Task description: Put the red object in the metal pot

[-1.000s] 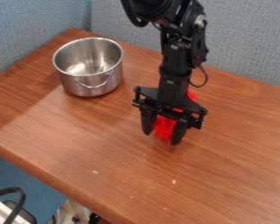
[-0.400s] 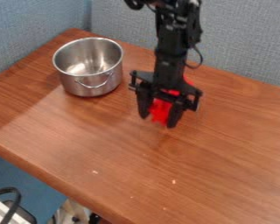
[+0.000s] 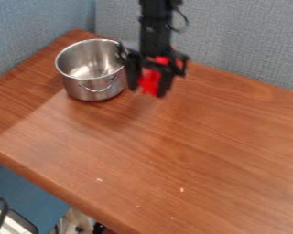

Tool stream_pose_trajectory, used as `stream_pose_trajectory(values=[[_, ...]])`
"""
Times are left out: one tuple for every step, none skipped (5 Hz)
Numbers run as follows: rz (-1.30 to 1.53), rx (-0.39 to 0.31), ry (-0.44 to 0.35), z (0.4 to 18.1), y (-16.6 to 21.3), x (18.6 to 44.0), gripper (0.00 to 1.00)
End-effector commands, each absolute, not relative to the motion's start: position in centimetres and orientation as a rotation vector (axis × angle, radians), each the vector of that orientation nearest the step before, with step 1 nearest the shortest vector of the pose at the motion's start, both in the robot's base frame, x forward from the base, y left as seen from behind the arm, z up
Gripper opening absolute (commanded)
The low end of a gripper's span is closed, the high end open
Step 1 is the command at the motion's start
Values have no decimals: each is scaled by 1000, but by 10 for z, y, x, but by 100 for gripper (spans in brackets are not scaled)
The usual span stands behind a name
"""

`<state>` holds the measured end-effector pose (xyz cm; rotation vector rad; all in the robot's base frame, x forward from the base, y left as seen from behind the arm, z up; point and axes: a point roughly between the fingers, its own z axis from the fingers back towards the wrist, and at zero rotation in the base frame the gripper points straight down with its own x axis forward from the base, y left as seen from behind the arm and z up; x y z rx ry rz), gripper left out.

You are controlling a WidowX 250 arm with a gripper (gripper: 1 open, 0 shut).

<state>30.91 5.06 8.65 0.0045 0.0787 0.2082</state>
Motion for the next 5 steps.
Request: stream_pose_trajectory(values=[[263, 0, 11, 116, 85, 316, 0], [331, -4, 7, 120, 115, 311, 0], [288, -28, -24, 118, 86, 314, 0], [241, -26, -44, 124, 59, 319, 0], [206, -39, -53, 123, 38, 322, 0]])
